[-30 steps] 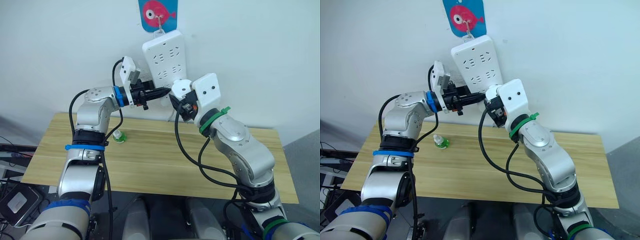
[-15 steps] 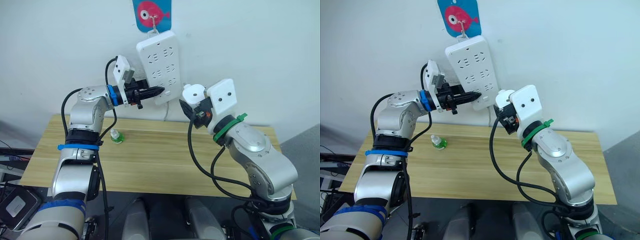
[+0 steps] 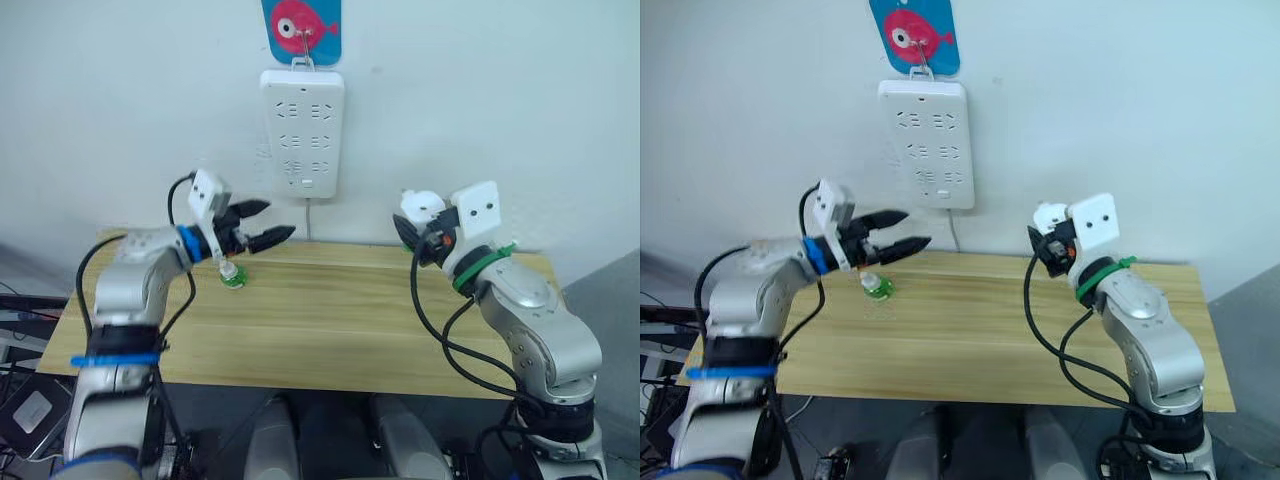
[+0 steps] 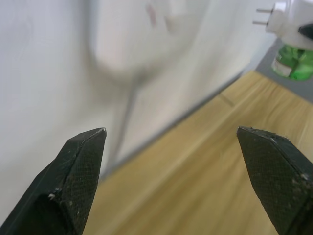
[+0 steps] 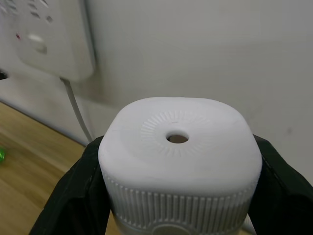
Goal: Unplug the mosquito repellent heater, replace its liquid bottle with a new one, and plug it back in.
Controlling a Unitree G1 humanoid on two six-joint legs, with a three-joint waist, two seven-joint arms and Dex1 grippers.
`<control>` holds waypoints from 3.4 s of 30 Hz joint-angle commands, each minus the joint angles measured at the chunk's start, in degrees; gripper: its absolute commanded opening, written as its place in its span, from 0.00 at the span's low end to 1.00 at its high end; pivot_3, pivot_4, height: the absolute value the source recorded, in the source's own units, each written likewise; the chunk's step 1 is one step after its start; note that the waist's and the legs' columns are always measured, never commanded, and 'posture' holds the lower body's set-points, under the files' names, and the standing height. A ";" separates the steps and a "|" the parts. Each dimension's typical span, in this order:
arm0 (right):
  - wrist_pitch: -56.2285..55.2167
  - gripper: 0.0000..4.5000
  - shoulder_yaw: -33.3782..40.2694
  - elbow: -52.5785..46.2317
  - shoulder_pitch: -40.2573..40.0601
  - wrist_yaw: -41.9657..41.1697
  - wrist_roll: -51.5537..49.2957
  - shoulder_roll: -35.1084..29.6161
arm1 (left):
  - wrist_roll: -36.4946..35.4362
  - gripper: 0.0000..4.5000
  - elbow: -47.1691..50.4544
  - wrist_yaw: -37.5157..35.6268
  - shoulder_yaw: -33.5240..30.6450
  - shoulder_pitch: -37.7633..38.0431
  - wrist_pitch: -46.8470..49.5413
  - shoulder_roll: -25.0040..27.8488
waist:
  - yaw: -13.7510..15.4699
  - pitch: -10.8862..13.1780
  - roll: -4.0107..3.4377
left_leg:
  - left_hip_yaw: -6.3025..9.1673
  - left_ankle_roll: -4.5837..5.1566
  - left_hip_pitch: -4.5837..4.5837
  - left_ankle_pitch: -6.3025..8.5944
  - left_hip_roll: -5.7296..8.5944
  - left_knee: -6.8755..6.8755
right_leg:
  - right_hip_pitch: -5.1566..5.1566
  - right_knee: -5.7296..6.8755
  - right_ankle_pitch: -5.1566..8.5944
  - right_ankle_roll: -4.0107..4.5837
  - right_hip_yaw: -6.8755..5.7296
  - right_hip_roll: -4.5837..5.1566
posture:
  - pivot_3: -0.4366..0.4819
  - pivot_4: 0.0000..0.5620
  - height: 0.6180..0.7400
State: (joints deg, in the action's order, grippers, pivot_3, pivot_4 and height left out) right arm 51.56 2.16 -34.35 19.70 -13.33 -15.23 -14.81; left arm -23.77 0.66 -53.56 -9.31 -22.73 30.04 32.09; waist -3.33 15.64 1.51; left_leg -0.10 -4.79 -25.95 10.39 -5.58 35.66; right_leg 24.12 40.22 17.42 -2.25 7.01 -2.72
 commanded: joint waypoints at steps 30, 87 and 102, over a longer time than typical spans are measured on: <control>1.77 0.68 23.23 6.78 5.22 35.63 -69.02 15.16 | 7.81 0.99 -3.40 11.43 20.45 -8.39 -22.53 -28.31 | -0.04 0.74 -0.16 | -0.06 0.30 0.00 -0.19 0.23 -0.46 | -0.03 -0.41 -0.21 -0.37 0.19 -0.01 | 0.40 0.55 1.00; 29.84 0.99 -0.49 40.83 11.92 1.00 -97.77 -35.61 | 9.26 0.51 -8.43 -16.52 24.65 -10.62 -39.08 -12.75 | 0.37 0.76 -0.14 | -0.08 0.31 0.01 -0.20 0.19 -0.40 | -0.06 -0.44 -0.20 -0.39 0.17 -0.01 | 0.43 0.52 1.00; 29.06 0.79 -2.64 42.58 13.24 1.71 -97.77 -35.72 | 9.32 0.51 -6.18 -13.00 24.91 -9.62 -36.03 -14.27 | 0.45 0.76 -0.14 | -0.04 0.31 -0.04 -0.20 0.19 -0.15 | -0.07 -0.33 -0.20 -0.40 0.15 -0.01 | 0.43 0.54 1.00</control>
State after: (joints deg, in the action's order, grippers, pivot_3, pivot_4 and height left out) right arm 80.31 -1.31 9.84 32.52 -10.64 -110.96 -50.14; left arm -14.27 -7.46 -66.99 15.34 -32.62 -6.22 18.22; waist -2.87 16.41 1.37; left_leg -0.14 -4.47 -25.99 10.19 -5.39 35.53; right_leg 24.05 39.90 17.22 -2.65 7.17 -2.73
